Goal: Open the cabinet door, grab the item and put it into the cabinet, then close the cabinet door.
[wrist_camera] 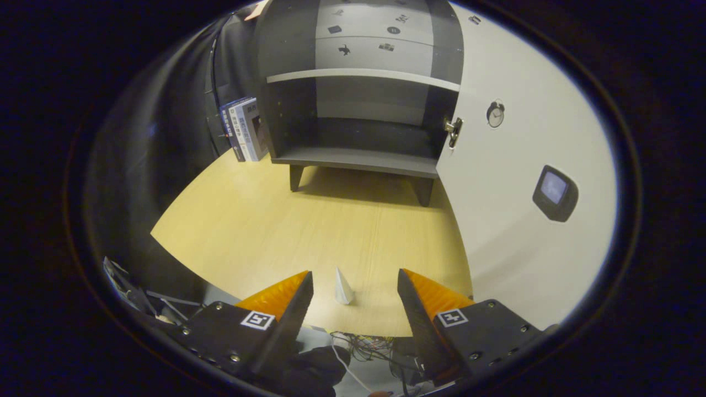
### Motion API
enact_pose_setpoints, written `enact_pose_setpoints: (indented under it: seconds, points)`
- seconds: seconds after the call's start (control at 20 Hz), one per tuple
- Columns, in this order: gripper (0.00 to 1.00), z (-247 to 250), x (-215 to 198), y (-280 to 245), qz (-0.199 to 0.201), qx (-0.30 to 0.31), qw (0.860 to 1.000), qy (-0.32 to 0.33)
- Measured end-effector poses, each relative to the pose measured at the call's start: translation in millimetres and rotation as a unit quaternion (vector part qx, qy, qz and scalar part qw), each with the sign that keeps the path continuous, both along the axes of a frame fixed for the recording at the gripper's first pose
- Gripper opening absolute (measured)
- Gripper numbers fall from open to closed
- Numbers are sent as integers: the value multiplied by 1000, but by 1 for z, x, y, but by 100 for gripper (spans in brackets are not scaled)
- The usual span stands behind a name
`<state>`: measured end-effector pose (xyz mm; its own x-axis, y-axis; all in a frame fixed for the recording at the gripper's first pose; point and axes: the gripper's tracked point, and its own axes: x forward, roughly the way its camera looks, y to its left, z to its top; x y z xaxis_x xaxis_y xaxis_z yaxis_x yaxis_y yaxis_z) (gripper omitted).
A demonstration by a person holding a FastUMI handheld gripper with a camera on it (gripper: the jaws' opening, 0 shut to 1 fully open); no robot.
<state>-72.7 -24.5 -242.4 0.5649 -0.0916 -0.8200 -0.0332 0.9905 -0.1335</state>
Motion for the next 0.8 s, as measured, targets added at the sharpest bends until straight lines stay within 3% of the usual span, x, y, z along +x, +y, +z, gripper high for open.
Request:
enact_pose_setpoints:
  seconds: [0.8]
  points:
    - [91, -23, -16, -2, 50, 3, 996, 79]
